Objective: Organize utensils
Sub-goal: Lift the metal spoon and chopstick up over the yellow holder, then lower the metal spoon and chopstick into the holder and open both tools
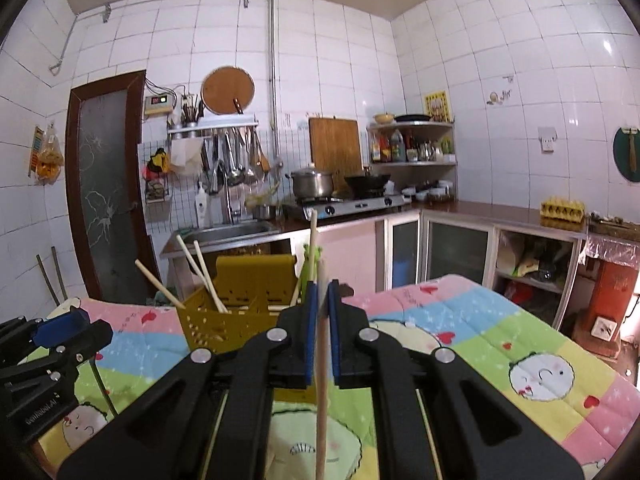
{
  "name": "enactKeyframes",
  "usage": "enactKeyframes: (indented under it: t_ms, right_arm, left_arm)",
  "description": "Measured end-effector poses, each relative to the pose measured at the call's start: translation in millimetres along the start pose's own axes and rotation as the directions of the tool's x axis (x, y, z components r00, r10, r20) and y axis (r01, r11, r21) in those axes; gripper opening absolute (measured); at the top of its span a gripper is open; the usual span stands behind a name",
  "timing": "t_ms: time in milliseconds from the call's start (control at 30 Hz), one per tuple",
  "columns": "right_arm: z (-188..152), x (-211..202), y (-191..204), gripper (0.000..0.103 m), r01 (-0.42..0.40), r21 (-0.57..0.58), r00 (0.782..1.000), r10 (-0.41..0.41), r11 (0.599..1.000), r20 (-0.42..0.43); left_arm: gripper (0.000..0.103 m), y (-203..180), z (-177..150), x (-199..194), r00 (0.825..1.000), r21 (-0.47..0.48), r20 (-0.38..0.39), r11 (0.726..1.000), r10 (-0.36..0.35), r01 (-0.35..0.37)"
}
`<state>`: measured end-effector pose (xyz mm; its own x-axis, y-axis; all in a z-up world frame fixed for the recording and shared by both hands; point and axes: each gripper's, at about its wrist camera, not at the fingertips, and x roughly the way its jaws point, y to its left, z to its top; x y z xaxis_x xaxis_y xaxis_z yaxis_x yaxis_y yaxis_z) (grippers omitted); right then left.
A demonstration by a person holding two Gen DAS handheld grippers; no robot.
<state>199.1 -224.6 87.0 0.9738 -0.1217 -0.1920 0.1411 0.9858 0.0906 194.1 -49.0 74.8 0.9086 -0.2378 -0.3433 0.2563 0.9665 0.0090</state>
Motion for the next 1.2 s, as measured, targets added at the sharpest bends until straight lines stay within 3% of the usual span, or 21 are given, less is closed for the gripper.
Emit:
enactKeyframes:
  t_ms: [233, 500, 800, 1000, 1200]
  right_arm:
    - [10.2, 9.5, 4.1, 0.006, -0.023, -0.009, 0.999, 0.023, 1.0, 0.024]
    - [54.0, 14.8, 2.4, 0.006, -0.051, 0.002, 0.993, 0.05, 0.999, 0.103]
    - [121.3, 36.6, 13.4, 0.006, -0.062, -0.004, 0.969, 0.061, 0.998, 0.238]
    - [127.4, 71.0, 18.8, 0.006, -0.081, 0.024, 0.965, 0.073, 0.996, 0.251]
    - [95.4, 104.2, 19.8, 0.006, -0.089, 0.018, 0.981, 0.085, 0.996, 0.176]
  left_arm:
    - [0.035, 6.2, 17.5, 6.4, 0.999, -0.015, 0.048, 1.0, -0.004, 0.005]
    - [0.035, 13.7, 59.6, 14.3, 0.99, -0.044, 0.139, 0.999, -0.006, 0.012]
    - [0.035, 5.8, 126.8, 35.1, 0.957, -0.037, 0.29, 0.999, 0.029, -0.019]
    - [0.035, 6.6, 129.5, 71.5, 0.962, -0.04, 0.268, 0.998, 0.053, -0.044]
    - [0.035, 7.4, 102.2, 106.0, 0.975, -0.026, 0.216, 0.998, 0.059, -0.055]
